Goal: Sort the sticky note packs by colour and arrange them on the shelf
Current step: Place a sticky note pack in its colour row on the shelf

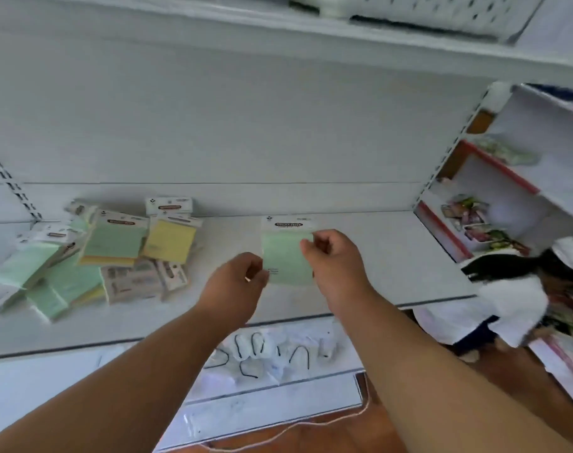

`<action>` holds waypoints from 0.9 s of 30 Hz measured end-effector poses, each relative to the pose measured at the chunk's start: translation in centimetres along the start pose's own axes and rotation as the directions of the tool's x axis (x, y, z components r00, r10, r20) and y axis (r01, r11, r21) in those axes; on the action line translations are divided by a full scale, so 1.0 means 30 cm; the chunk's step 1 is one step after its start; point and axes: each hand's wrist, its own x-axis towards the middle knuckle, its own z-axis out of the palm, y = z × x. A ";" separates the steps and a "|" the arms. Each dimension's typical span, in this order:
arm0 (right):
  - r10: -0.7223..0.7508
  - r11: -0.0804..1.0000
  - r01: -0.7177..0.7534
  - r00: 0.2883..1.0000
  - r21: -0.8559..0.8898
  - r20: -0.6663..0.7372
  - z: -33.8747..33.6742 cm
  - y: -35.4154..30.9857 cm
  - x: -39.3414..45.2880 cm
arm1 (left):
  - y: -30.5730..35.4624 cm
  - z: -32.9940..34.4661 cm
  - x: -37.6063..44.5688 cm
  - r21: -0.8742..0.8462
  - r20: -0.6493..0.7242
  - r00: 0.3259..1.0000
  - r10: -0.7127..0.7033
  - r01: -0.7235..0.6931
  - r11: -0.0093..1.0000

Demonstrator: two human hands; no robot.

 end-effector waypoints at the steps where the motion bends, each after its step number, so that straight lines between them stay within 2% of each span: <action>1: 0.003 1.000 -0.003 1.000 -0.029 -0.015 -0.077 0.038 0.015 | 0.040 0.072 -0.016 -0.002 0.009 1.000 0.007 -0.007 1.000; 7: 0.032 0.971 -0.034 0.999 -0.237 -0.015 -0.419 0.163 0.134 | 0.229 0.395 -0.041 0.036 0.003 0.999 0.038 -0.038 0.999; 11: 0.021 0.947 -0.028 0.999 -0.319 -0.027 -0.494 0.172 0.207 | 0.294 0.478 0.008 0.086 0.007 0.999 0.051 -0.051 0.995; 14: 0.027 0.934 -0.066 0.993 -0.351 -0.116 -0.571 0.186 0.271 | 0.362 0.553 0.090 0.127 0.035 0.997 0.067 -0.071 0.989; 16: 0.026 0.916 -0.074 0.992 -0.395 -0.126 -0.629 0.193 0.318 | 0.411 0.609 0.135 0.128 0.047 0.997 0.066 -0.071 0.989; 22: -0.032 0.861 0.012 0.999 -0.509 -0.030 -0.759 0.235 0.511 | 0.540 0.762 0.246 0.206 0.000 0.999 0.040 -0.039 0.978; 27: -0.031 0.767 0.107 0.991 -0.633 0.130 -0.801 0.302 0.706 | 0.583 0.922 0.383 0.277 -0.085 0.993 -0.079 0.100 0.956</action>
